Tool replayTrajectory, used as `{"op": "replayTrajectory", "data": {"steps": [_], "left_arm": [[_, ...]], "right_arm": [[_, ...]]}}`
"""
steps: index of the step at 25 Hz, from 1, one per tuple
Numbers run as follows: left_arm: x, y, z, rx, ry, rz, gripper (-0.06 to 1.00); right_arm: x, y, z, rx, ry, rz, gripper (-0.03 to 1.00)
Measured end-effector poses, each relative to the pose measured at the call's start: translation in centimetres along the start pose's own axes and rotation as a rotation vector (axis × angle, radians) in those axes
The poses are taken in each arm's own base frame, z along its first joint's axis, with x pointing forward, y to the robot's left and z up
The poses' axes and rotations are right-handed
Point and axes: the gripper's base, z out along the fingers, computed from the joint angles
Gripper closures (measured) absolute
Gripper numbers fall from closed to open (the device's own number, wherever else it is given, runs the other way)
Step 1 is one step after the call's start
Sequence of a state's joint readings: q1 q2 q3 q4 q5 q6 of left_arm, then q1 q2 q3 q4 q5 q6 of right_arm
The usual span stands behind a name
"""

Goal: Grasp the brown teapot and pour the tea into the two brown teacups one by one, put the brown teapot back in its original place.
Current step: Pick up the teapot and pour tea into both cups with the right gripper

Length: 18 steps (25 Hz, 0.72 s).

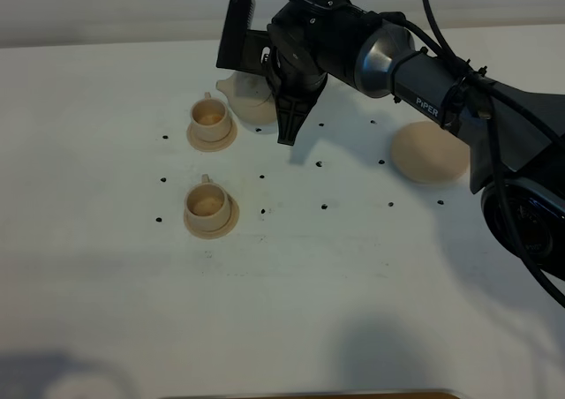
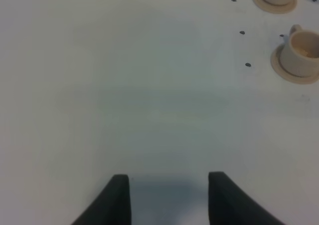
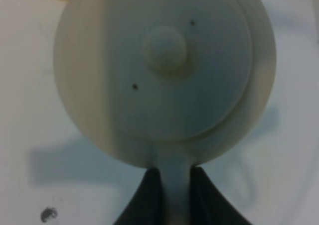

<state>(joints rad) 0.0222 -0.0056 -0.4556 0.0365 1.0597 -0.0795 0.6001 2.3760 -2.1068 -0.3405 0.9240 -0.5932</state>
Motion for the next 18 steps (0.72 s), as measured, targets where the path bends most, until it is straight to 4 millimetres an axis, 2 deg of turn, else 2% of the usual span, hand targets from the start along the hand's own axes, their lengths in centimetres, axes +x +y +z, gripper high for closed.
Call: {"op": "replayTrajectory", "data": {"steps": [10, 18], "left_arm": [[0.0, 0.0, 0.0, 0.0, 0.0, 0.0, 0.51], [0.0, 0.0, 0.0, 0.0, 0.0, 0.0, 0.51]], "right_arm": [[-0.66, 0.31, -0.2, 0.032, -0.005, -0.032, 0.88], [-0.9, 0.9, 0.67, 0.049, 0.015, -0.062, 0.88]]}}
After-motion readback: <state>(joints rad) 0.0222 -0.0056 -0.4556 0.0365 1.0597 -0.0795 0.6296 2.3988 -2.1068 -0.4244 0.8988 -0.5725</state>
